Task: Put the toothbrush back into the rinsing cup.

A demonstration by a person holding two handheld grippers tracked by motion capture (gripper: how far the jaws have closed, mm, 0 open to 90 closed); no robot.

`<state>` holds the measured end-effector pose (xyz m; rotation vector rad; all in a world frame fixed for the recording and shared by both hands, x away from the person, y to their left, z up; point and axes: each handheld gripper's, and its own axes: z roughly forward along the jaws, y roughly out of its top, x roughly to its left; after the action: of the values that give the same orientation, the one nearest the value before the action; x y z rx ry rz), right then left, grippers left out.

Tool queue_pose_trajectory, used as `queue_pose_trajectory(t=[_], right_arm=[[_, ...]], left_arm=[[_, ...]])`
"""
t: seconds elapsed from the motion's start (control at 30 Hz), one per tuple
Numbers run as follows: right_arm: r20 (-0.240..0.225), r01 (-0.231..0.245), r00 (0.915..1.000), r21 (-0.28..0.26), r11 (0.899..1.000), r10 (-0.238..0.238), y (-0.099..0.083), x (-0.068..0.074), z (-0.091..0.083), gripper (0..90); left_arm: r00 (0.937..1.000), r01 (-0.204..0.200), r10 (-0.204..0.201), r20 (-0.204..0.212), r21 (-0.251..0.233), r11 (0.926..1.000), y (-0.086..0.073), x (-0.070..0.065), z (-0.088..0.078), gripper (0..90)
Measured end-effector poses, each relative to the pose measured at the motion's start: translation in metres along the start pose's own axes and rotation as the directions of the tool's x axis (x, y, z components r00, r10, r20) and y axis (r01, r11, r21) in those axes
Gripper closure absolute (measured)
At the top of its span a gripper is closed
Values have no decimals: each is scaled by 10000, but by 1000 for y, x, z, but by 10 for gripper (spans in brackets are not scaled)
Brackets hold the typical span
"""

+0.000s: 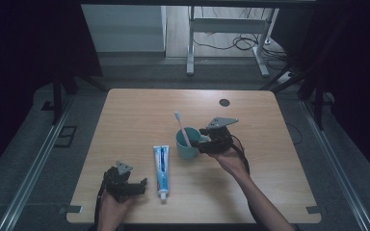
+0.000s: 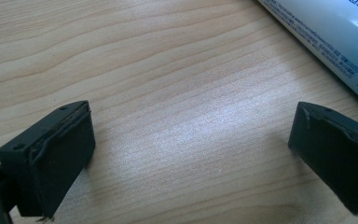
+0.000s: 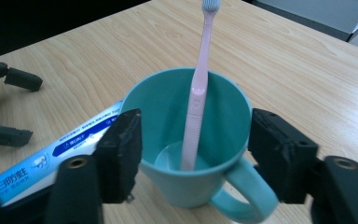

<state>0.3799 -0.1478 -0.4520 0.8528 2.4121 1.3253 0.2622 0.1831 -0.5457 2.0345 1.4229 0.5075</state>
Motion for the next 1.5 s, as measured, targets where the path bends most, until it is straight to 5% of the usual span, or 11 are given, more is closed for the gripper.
queue_pose_trajectory(t=[0.5, 1.17, 1.5], right_arm=[[-75, 74, 9999, 257, 9996, -72, -14, 1, -20, 142], [474, 165, 9987, 720, 9973, -200, -37, -1, -42, 1], [833, 128, 9963, 965, 9953, -209, -56, -7, -52, 0]], left_arm=[[10000, 10, -10, -5, -2, 10000, 0, 0, 0, 5], [10000, 13, -13, 1, -2, 10000, 0, 0, 0, 5], [10000, -9, 9, -2, 23, 10000, 0, 0, 0, 4]])
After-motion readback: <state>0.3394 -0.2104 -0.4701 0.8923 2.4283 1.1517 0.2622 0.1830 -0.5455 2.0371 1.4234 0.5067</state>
